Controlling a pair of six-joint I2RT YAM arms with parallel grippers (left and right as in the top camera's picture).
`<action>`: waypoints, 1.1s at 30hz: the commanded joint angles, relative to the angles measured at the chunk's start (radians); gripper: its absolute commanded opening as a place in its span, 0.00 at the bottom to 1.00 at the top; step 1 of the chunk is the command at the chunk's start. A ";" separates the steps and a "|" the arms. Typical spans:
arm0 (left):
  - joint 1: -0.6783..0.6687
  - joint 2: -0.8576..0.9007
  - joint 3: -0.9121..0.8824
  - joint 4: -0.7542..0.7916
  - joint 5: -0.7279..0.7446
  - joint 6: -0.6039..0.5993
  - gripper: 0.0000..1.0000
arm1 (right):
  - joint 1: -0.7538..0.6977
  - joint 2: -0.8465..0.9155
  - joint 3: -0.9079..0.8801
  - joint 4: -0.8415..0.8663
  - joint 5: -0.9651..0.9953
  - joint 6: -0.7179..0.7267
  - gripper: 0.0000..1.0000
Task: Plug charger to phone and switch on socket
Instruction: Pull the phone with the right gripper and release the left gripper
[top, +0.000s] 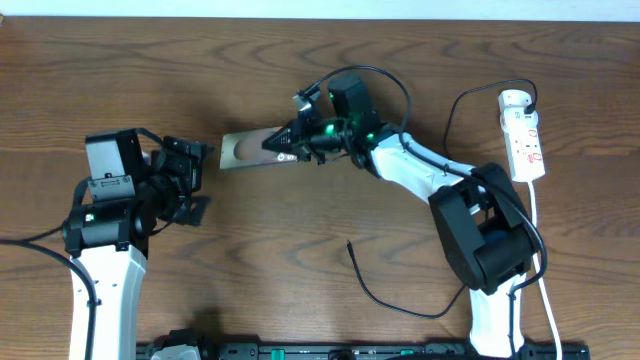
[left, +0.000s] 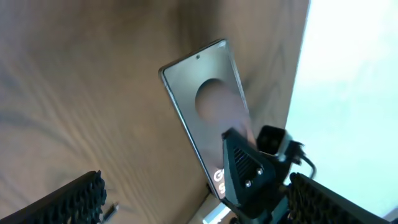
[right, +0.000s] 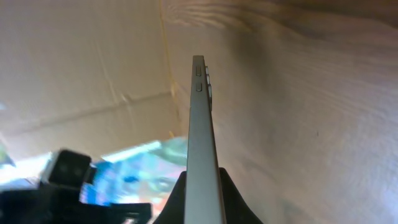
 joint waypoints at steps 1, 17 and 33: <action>-0.002 0.003 0.002 0.050 0.009 0.083 0.92 | -0.004 -0.003 0.015 0.013 -0.036 0.261 0.01; -0.002 0.072 0.002 0.161 0.011 0.027 0.92 | 0.004 -0.003 0.015 0.452 -0.003 0.768 0.01; -0.003 0.149 0.002 0.369 0.081 -0.092 0.92 | 0.031 -0.003 0.015 0.497 0.027 0.800 0.01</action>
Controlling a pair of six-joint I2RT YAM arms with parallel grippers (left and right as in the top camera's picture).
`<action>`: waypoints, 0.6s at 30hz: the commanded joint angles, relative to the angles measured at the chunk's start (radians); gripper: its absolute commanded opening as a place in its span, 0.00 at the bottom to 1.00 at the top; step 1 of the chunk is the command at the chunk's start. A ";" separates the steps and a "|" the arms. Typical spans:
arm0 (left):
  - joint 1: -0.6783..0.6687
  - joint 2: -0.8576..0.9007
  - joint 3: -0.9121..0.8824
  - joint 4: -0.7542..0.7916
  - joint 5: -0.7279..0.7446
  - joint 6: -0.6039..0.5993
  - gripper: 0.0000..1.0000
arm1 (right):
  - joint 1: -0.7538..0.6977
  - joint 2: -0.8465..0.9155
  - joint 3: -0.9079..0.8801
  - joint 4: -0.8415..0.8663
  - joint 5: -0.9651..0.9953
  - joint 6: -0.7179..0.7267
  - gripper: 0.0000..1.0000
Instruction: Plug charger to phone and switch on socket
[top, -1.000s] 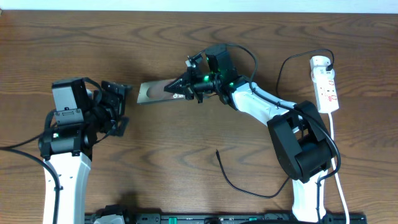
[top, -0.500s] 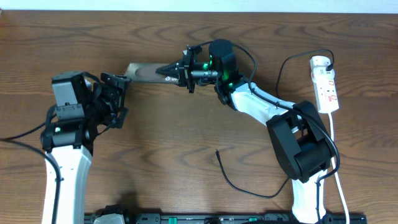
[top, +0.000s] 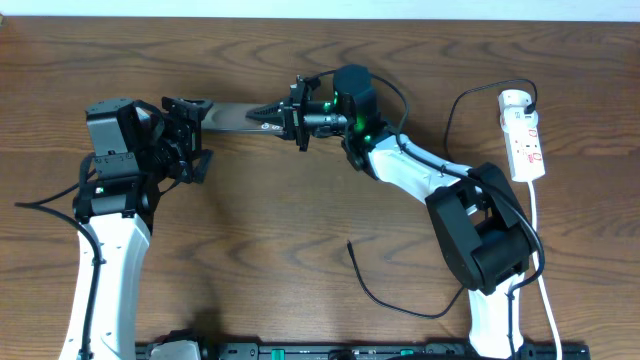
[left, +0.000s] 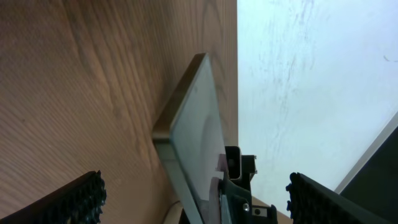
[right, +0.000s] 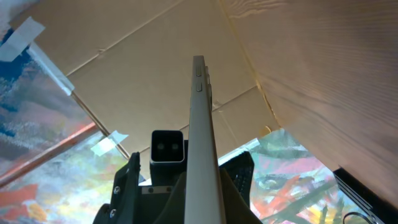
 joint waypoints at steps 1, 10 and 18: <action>-0.003 0.008 0.002 0.006 0.013 -0.038 0.92 | 0.017 -0.008 0.015 0.042 0.021 0.037 0.01; -0.003 0.008 0.002 0.018 0.013 -0.040 0.92 | 0.058 -0.008 0.015 0.090 0.044 0.065 0.01; -0.040 0.009 0.002 0.080 -0.006 -0.048 0.92 | 0.110 -0.008 0.015 0.180 0.108 0.116 0.01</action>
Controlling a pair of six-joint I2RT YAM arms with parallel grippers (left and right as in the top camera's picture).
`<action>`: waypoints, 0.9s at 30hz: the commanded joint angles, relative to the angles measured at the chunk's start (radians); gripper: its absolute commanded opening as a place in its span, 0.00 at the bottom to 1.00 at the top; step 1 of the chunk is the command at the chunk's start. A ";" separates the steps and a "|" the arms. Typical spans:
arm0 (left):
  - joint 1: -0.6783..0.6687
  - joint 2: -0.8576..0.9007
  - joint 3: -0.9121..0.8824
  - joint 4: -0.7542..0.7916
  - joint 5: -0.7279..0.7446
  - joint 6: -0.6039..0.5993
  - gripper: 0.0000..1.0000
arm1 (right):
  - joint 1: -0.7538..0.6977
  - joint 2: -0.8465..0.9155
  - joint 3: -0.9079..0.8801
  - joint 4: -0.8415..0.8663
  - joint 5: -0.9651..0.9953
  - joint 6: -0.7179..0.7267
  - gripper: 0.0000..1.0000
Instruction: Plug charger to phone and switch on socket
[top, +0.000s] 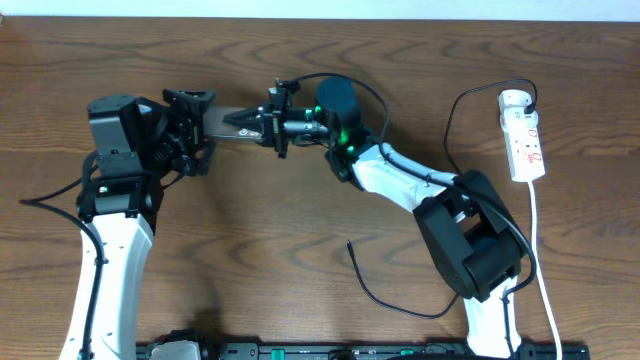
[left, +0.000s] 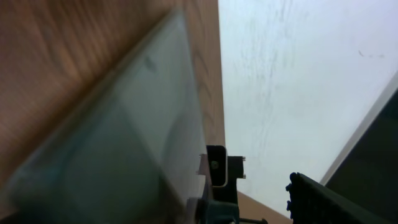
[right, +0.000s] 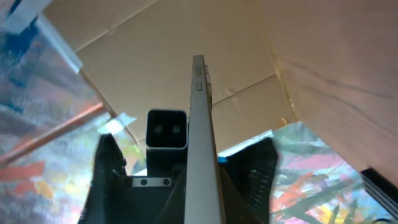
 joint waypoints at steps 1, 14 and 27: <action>-0.018 0.010 0.002 0.008 -0.010 -0.006 0.92 | 0.029 -0.008 0.015 0.053 0.045 0.029 0.01; -0.018 0.013 0.002 0.008 -0.025 -0.005 0.66 | 0.030 -0.008 0.015 0.111 0.043 0.029 0.01; -0.017 0.012 0.002 0.008 -0.062 -0.005 0.40 | 0.025 -0.008 0.015 0.118 0.017 0.029 0.01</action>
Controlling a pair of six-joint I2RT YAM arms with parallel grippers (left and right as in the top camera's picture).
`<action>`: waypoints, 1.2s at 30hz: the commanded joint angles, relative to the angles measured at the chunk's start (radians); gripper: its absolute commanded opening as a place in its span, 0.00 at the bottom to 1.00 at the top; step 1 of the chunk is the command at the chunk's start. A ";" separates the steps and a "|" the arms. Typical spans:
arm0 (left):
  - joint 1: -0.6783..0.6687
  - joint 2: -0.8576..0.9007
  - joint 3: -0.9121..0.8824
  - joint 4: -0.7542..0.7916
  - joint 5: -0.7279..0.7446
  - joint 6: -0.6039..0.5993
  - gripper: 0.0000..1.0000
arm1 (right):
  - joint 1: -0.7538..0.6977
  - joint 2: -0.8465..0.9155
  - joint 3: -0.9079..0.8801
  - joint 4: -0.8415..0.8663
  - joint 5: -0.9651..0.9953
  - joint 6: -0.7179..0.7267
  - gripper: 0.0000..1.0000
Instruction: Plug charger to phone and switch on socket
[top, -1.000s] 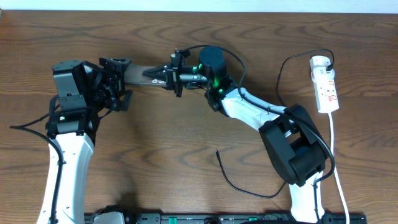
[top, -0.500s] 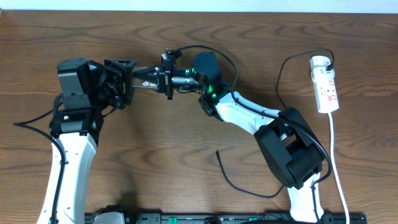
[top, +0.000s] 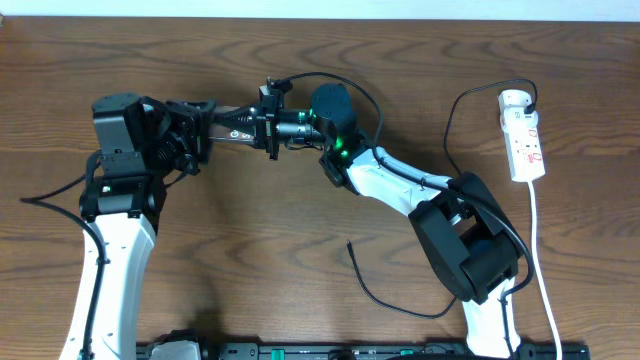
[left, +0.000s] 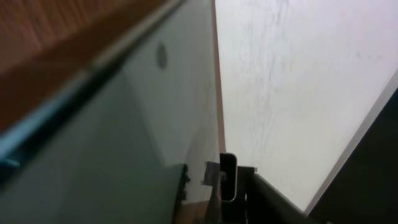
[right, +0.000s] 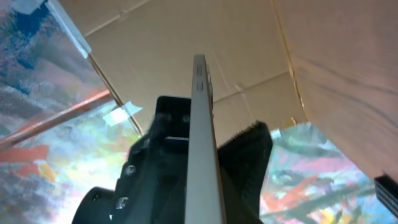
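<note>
The phone (top: 233, 118) hangs edge-on above the far middle of the table, with my right gripper (top: 263, 126) shut on its right end. Its left end lies between the fingers of my left gripper (top: 197, 130), which stands open around it. In the left wrist view the phone's glass face (left: 93, 155) fills the left half, very close. In the right wrist view the phone's thin edge (right: 200, 124) points straight at the left gripper's dark body (right: 158, 162). The white socket strip (top: 523, 135) lies at the far right. The black charger cable (top: 385, 292) lies loose on the table.
The cable runs from the plug at the strip's top (top: 516, 99), behind the right arm (top: 480, 235), to a free end (top: 350, 243) in the middle of the table. The strip's white lead (top: 545, 290) trails to the front edge.
Both grippers have closed the gap between them. The phone's left end now sits deeper between the left gripper's fingers, and its glass fills more of the left wrist view.
First my right gripper held the phone near the table's middle, with the left gripper open and well off to the left. Then both had risen toward the far side, the phone's tip near the left fingers. Now the phone's end lies inside the left gripper.
</note>
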 joint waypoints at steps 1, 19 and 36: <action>-0.002 0.012 0.002 -0.003 -0.021 -0.002 0.33 | -0.004 -0.009 0.016 0.030 -0.011 0.011 0.01; -0.002 0.012 0.002 -0.002 -0.029 -0.006 0.30 | -0.004 -0.009 0.016 0.034 -0.005 0.011 0.01; -0.002 0.012 0.002 0.014 -0.048 -0.032 0.30 | -0.005 -0.009 0.016 0.041 0.065 0.011 0.02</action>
